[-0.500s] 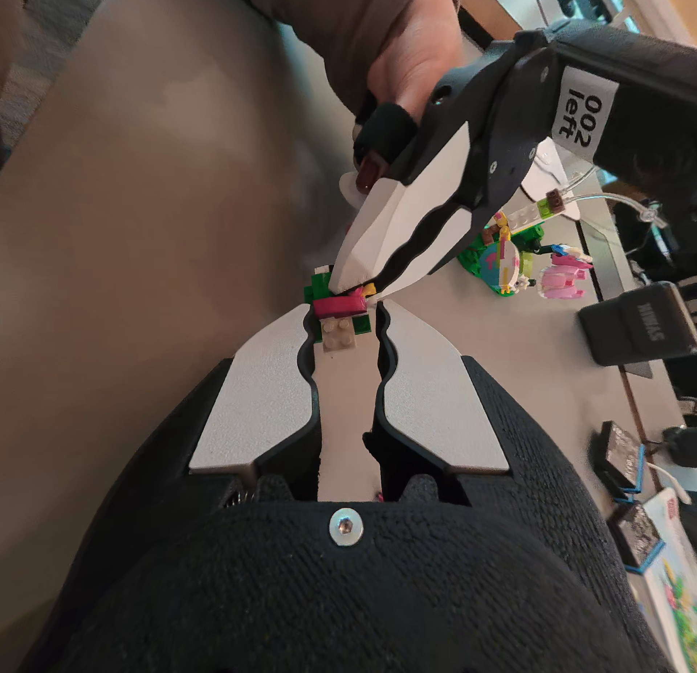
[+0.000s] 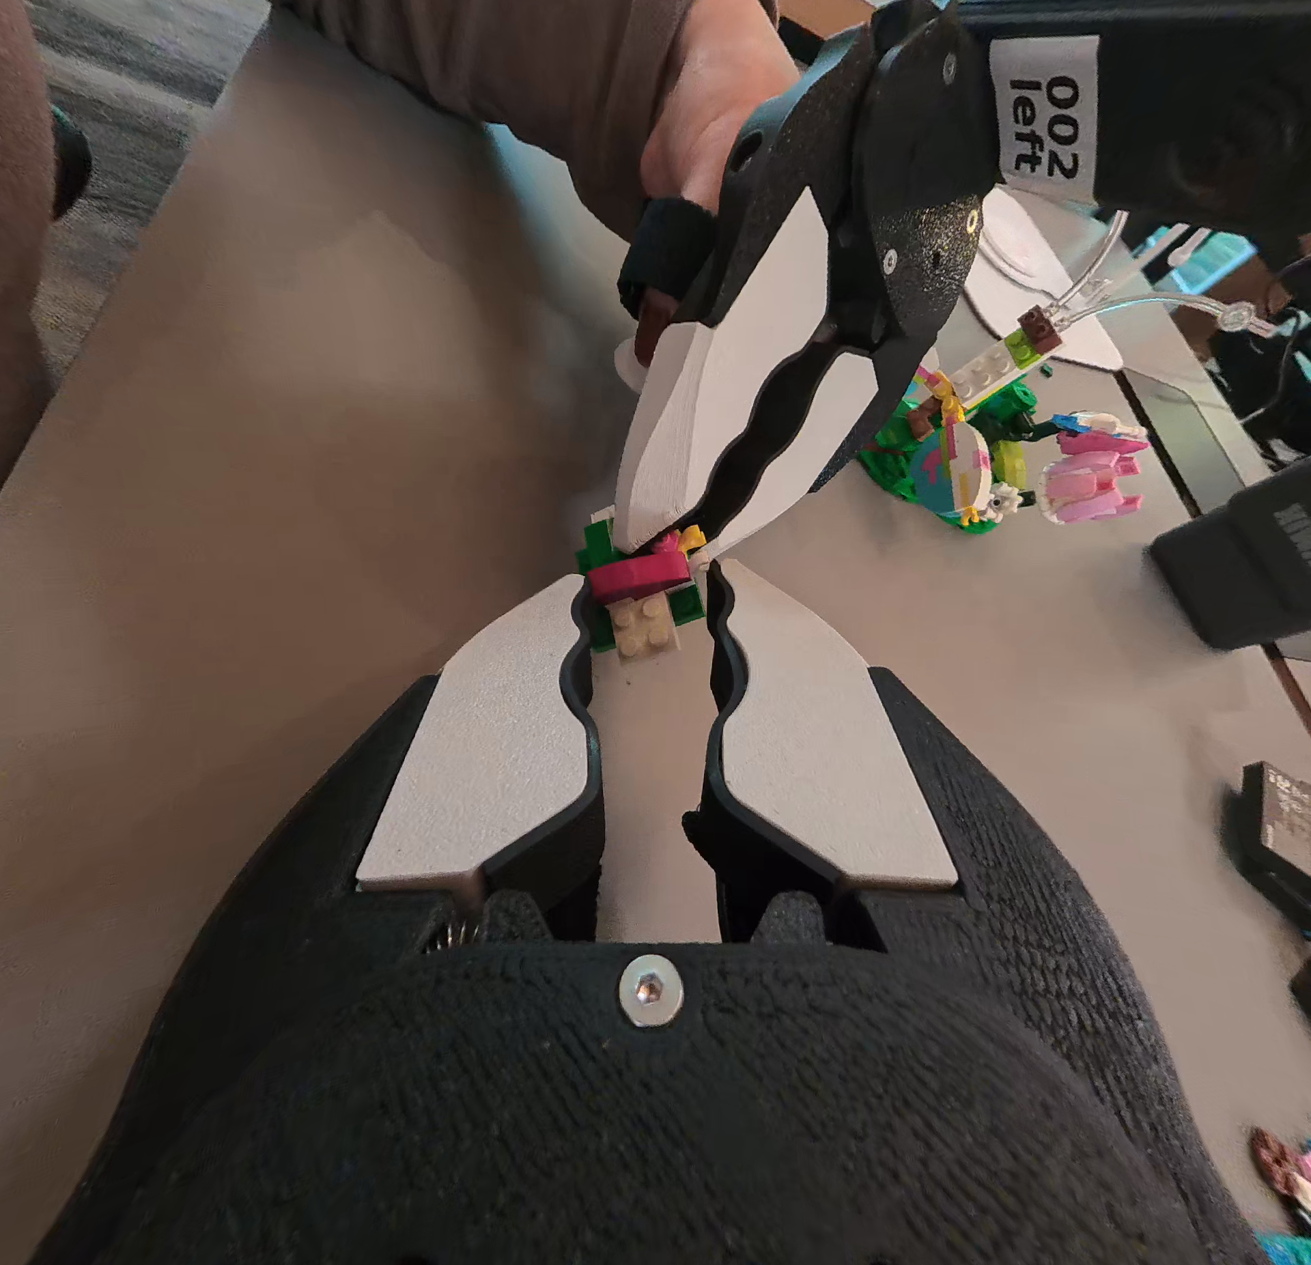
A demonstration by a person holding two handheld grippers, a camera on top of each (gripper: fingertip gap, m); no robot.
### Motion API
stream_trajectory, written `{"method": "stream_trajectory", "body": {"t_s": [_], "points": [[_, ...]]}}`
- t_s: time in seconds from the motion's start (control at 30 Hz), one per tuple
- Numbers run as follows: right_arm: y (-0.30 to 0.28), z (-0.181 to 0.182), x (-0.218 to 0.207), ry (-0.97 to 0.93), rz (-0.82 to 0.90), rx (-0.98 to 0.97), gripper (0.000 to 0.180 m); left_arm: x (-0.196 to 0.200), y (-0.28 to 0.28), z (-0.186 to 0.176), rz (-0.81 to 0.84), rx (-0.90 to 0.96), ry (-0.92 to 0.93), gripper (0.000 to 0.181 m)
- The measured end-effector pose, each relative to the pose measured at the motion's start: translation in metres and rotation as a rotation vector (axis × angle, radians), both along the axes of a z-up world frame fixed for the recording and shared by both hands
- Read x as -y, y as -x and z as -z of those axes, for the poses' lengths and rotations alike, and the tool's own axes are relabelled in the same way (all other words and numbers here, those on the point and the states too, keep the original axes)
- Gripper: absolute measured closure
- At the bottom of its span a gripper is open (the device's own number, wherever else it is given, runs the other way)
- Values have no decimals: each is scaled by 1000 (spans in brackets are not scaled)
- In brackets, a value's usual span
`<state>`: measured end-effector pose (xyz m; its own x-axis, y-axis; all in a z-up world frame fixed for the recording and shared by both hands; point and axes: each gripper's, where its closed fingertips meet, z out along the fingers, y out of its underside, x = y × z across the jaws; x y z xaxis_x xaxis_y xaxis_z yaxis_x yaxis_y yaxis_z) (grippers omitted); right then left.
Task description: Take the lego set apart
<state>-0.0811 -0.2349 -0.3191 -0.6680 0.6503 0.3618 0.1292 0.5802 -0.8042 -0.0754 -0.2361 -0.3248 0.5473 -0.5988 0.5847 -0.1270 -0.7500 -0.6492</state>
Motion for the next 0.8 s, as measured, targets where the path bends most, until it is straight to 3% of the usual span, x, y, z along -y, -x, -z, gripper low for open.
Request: {"method": "stream_trajectory", "body": {"t_s": [0.47, 0.57, 0.8], "points": [[-1, 5, -1, 143, -6, 102, 153, -2, 1, 5, 15, -78, -78, 170], [-1, 0, -1, 241, -11, 129, 168, -1, 0, 9, 49, -169, -157, 171], [6, -7, -16, 217, 67, 46, 165, -16, 10, 4, -58, -146, -183, 170]]}}
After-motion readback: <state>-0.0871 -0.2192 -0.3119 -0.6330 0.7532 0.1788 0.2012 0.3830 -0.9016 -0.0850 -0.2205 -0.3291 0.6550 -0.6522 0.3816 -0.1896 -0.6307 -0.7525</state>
